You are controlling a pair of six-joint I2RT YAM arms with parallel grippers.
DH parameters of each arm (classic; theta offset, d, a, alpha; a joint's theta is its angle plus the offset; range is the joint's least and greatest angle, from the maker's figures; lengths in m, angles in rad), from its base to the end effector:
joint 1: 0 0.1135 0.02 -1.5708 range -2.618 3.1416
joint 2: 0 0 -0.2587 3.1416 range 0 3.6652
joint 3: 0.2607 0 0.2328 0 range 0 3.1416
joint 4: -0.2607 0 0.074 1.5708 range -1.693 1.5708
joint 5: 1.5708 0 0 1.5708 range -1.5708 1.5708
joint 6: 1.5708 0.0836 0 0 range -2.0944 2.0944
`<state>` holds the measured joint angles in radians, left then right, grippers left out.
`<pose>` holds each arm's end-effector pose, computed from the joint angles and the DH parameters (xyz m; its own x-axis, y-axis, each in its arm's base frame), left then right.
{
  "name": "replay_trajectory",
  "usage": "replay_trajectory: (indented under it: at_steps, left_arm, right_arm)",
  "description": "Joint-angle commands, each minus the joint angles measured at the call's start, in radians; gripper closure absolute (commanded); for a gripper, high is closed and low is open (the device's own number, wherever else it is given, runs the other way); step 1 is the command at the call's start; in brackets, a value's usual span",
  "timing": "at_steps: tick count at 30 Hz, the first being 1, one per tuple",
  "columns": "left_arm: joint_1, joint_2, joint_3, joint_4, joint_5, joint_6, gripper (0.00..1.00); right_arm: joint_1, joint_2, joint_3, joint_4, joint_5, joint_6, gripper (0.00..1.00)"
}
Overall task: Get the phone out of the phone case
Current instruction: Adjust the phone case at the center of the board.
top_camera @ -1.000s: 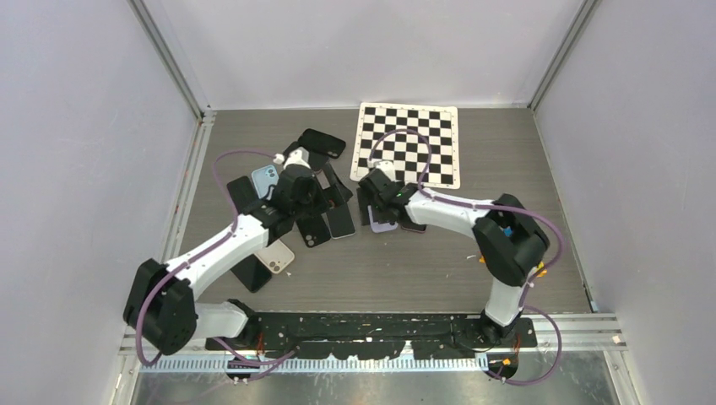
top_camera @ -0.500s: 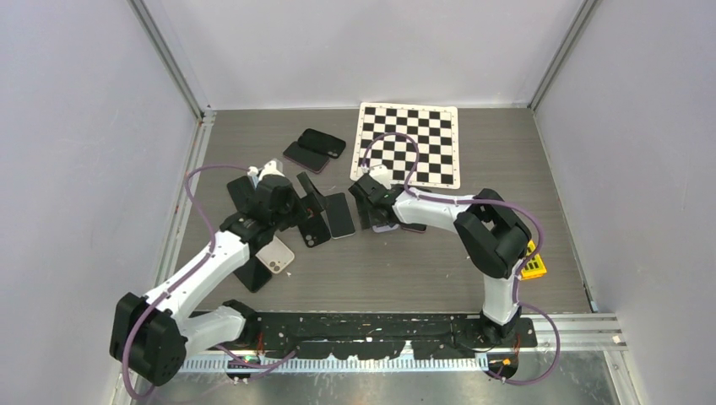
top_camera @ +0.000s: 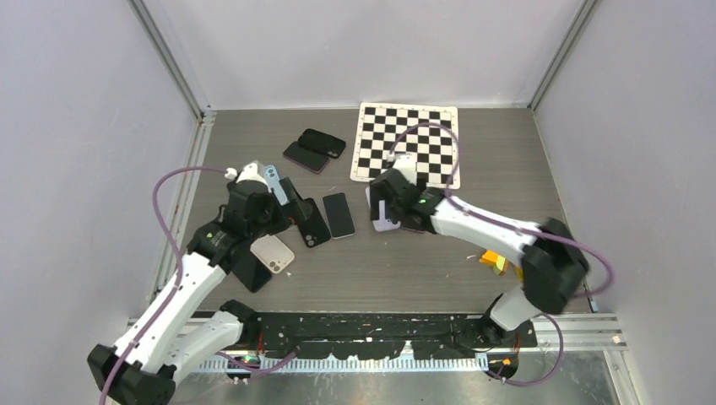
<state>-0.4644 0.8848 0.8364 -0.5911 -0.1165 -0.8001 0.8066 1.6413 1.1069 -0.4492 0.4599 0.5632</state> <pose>0.1918 -0.0852 0.2690 -0.6310 -0.4808 -0.6087 -0.1310 0.8395 -0.5273 0.2654 0.2233 0.1847 -0.7416 -0.0823 -0.6657 -0.0956 0.9953 -0.0166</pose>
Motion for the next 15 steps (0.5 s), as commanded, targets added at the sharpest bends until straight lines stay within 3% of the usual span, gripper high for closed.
replay_trajectory:
  at_steps: [1,9,15]
  left_arm:
    - [0.004,-0.108,0.091,-0.189,-0.067,0.09,0.0]
    - [0.004,-0.298,0.194,-0.392,-0.175,0.148,0.0]
    - [0.004,-0.472,0.253,-0.488,-0.299,0.174,0.0]
  right_arm:
    - [-0.005,-0.336,-0.063,0.025,0.074,-0.002,0.01]
    - [-0.009,-0.826,-0.186,-0.118,0.272,-0.009,0.02]
    - [-0.009,-1.119,-0.163,-0.208,0.489,-0.064,0.01]
